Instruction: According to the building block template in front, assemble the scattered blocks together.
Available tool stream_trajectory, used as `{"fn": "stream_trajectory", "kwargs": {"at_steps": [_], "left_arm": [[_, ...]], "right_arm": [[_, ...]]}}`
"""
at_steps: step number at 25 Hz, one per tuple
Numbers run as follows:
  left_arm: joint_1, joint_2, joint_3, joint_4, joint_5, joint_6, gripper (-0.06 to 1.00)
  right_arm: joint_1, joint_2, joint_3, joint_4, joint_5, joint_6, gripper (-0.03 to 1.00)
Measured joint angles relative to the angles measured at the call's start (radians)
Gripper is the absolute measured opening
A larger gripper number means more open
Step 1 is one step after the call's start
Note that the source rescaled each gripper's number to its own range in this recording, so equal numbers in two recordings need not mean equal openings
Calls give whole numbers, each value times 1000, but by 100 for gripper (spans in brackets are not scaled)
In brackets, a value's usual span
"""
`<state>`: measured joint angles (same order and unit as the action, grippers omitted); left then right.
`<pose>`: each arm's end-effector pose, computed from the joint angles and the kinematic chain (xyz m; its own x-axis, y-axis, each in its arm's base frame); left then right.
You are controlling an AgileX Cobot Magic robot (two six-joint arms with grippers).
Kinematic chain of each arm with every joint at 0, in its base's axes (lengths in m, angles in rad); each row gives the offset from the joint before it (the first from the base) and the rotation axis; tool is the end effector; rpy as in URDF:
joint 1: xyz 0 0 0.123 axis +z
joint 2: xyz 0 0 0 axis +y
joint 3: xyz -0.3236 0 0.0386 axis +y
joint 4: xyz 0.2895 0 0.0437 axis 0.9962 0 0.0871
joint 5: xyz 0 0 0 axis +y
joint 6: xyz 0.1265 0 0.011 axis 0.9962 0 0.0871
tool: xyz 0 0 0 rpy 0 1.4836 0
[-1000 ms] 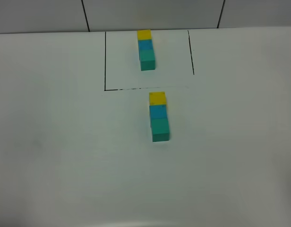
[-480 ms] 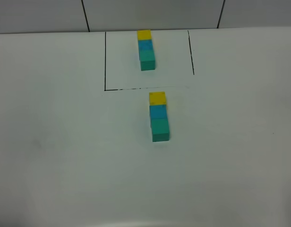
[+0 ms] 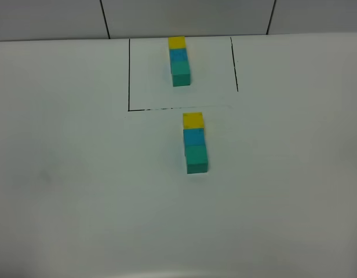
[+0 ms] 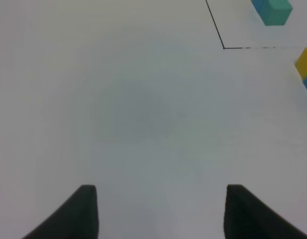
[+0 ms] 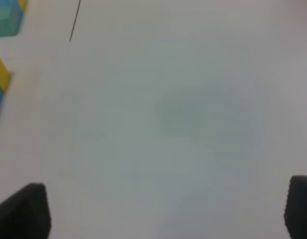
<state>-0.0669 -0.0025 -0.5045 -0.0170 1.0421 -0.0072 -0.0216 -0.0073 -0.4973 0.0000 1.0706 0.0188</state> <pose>0.0224 -0.0034 0.2845 -0.4333 0.0132 -0.9012 0.0732 0.9971 -0.0206 0.0211 -0.0005 0.2789 -0.4601 0.0287 -0.8874 0.0303 0.9994 0.0167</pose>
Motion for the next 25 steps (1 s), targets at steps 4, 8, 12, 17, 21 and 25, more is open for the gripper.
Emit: {"fn": "stream_trajectory", "kwargs": {"at_steps": [4, 8, 12, 17, 21, 25], "left_arm": [[0, 0, 0, 0, 0, 0, 20], [0, 0, 0, 0, 0, 0, 20], [0, 0, 0, 0, 0, 0, 20], [0, 0, 0, 0, 0, 0, 20], [0, 0, 0, 0, 0, 0, 20], [0, 0, 0, 0, 0, 0, 20]], "right_arm": [[0, 0, 0, 0, 0, 0, 84], [1, 0, 0, 0, 0, 0, 76], [39, 0, 0, 0, 0, 0, 72], [58, 0, 0, 0, 1, 0, 71], [58, 0, 0, 0, 1, 0, 71], [58, 0, 0, 0, 1, 0, 71]]}}
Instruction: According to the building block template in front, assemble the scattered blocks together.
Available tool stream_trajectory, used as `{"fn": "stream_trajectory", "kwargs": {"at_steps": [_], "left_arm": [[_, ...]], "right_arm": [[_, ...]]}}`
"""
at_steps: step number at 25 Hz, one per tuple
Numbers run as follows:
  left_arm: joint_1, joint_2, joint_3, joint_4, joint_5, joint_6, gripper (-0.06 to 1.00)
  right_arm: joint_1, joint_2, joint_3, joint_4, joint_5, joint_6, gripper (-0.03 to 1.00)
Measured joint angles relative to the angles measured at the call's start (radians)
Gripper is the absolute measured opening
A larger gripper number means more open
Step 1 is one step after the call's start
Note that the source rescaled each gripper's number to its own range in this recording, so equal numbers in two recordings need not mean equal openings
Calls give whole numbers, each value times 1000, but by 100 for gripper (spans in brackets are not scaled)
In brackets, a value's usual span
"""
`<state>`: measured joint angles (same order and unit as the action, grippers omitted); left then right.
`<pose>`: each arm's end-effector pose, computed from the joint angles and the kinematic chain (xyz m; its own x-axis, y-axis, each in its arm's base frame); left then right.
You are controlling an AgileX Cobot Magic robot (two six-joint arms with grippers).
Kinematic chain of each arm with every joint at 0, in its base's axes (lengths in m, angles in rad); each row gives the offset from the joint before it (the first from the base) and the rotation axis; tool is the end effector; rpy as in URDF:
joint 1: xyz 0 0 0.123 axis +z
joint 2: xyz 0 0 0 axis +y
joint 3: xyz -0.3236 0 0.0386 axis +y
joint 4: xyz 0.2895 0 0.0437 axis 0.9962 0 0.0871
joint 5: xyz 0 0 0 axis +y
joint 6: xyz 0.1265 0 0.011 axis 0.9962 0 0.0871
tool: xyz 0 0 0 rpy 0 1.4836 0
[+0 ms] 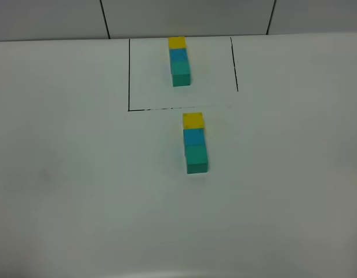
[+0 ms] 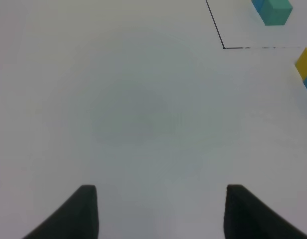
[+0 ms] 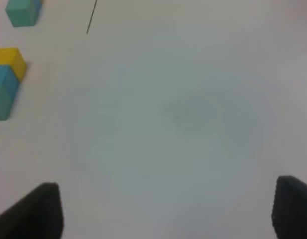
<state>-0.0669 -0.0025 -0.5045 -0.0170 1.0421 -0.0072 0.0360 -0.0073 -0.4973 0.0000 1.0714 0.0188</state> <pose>0.0224 -0.0034 0.2845 -0.4333 0.0132 -0.9012 0.0732 0.9971 -0.0206 0.0210 0.0008 0.2788 -0.4617 0.0022 -0.8870 -0.0273 0.9995 0.0167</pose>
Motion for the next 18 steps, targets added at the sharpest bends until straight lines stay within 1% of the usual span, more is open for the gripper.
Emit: {"fn": "stream_trajectory", "kwargs": {"at_steps": [14, 18], "left_arm": [[0, 0, 0, 0, 0, 0, 20], [0, 0, 0, 0, 0, 0, 20]], "right_arm": [[0, 0, 0, 6, 0, 0, 71], [-20, 0, 0, 6, 0, 0, 71]]}}
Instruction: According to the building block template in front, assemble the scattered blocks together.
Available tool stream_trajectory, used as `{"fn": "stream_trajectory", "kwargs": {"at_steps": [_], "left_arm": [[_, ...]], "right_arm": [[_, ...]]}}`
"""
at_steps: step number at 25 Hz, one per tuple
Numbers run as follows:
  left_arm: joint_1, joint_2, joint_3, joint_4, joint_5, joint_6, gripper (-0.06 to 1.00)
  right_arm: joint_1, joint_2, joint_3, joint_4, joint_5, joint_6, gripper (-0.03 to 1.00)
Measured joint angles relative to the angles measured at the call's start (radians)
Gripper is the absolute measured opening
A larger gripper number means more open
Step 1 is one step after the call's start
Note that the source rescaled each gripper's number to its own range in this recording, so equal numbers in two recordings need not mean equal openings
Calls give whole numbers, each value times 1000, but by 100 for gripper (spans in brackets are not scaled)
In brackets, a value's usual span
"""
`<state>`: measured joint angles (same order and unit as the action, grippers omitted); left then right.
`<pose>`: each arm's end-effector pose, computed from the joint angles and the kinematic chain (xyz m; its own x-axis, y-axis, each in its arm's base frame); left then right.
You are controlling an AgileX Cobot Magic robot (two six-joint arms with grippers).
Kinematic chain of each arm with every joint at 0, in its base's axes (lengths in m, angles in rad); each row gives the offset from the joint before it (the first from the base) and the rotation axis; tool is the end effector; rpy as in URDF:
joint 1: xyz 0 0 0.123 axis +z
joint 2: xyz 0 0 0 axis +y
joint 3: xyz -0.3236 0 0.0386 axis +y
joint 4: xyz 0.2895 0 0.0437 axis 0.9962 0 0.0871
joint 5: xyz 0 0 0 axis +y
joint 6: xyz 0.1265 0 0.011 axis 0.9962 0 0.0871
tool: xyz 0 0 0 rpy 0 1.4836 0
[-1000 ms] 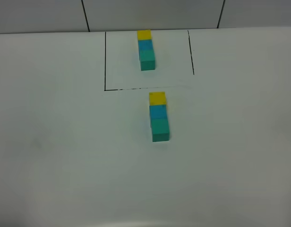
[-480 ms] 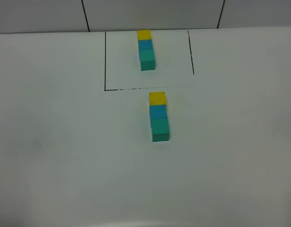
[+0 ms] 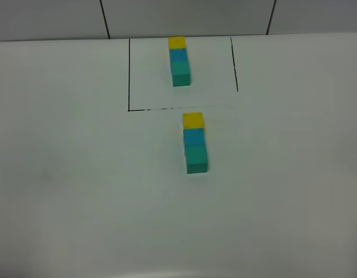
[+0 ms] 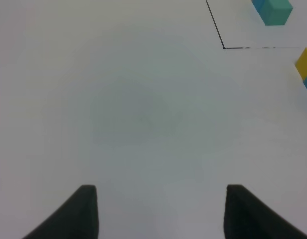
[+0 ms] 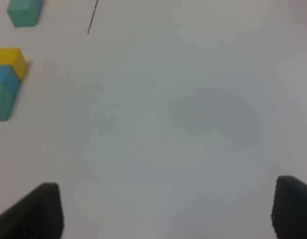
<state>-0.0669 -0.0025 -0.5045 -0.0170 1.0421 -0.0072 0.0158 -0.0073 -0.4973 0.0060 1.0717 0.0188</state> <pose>0.0224 -0.0034 0.2845 -0.4333 0.0132 -0.9012 0.0732 0.9971 -0.0206 0.0210 0.0010 0.2788 -0.4620 0.0144 -0.8868 -0.0105 0.9997 0.0217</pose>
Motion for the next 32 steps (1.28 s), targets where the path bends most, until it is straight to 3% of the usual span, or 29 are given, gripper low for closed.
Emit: {"fn": "stream_trajectory", "kwargs": {"at_steps": [32], "left_arm": [[0, 0, 0, 0, 0, 0, 20]], "right_arm": [[31, 0, 0, 1, 1, 0, 70]]}}
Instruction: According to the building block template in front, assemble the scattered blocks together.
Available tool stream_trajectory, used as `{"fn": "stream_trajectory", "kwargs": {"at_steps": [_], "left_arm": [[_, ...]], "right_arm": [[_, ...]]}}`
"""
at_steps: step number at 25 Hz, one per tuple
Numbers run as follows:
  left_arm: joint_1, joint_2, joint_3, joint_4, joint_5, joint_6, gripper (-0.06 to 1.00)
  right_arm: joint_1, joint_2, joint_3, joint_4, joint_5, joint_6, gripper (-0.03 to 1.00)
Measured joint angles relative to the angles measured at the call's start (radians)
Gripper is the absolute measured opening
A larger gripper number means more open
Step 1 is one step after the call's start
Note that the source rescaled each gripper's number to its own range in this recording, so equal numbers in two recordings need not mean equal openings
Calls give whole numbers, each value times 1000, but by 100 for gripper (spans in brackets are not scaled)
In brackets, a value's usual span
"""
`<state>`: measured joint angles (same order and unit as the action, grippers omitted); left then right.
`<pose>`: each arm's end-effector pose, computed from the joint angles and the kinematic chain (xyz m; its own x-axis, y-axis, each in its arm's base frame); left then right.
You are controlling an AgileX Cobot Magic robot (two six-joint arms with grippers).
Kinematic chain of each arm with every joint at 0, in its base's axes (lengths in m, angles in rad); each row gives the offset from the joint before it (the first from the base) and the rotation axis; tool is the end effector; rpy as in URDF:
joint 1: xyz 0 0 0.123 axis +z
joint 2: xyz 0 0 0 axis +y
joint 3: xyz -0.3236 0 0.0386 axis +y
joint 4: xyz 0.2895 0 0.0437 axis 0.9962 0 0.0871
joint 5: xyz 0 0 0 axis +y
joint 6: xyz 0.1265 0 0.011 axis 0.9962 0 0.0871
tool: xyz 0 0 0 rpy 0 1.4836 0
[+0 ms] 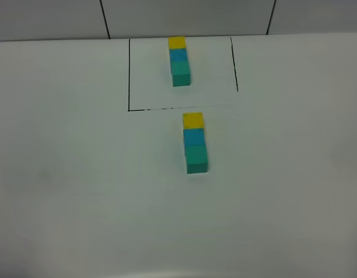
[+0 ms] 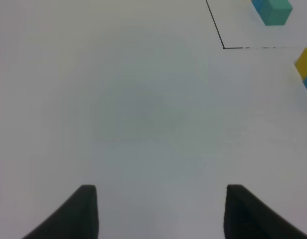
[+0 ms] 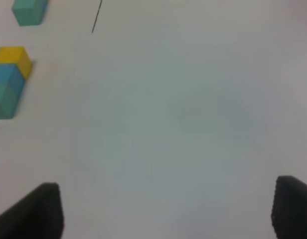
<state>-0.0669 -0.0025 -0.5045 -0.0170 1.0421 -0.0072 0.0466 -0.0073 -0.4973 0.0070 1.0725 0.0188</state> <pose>0.0224 -0.0034 0.2845 -0.4333 0.0132 -0.9012 0.0732 0.9971 -0.0206 0.0209 0.0018 0.2787 -0.4629 0.0006 -0.8864 -0.0418 0.9989 0.0225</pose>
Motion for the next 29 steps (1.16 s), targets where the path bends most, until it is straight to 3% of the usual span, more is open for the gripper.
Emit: {"fn": "stream_trajectory", "kwargs": {"at_steps": [29], "left_arm": [[0, 0, 0, 0, 0, 0, 20]], "right_arm": [[-1, 0, 0, 4, 0, 0, 70]]}}
